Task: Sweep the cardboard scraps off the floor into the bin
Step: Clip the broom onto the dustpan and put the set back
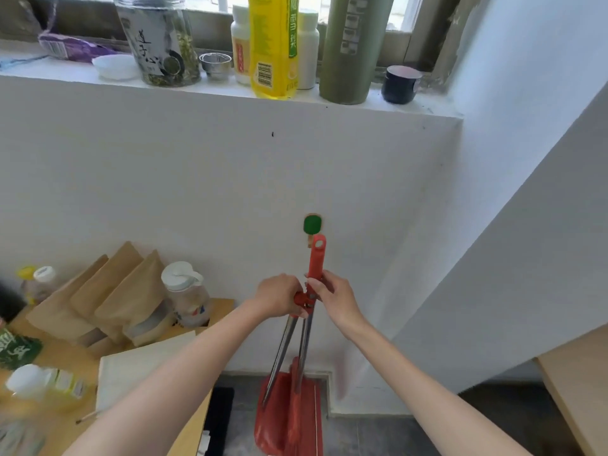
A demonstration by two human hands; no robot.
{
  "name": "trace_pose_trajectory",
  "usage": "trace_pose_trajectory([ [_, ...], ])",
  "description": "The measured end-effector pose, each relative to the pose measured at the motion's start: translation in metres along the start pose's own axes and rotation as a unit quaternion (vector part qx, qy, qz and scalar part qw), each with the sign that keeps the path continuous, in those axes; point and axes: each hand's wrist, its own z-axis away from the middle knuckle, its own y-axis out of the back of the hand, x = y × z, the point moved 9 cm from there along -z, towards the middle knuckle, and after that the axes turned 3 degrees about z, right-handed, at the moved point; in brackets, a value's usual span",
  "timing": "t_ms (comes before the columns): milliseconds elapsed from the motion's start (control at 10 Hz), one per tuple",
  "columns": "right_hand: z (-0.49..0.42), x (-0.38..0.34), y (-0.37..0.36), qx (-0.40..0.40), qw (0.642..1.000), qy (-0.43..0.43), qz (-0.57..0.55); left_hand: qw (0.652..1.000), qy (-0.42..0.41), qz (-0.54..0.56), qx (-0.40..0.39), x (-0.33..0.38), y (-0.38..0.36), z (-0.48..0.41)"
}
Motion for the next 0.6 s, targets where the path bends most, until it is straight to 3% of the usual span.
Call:
trace_pose_trajectory([
  [300,-0.059,0.045,-0.02,-0.039,0.997,-0.073,0.013,0.997,0.011,0.055,-0.048,-0.04,-0.04,-0.065],
  [600,-0.081,0.07,-0.02,-0.054,0.995,-0.086,0.021,0.996,0.005,0.055,-0.074,-0.045,-0.055,-0.093],
])
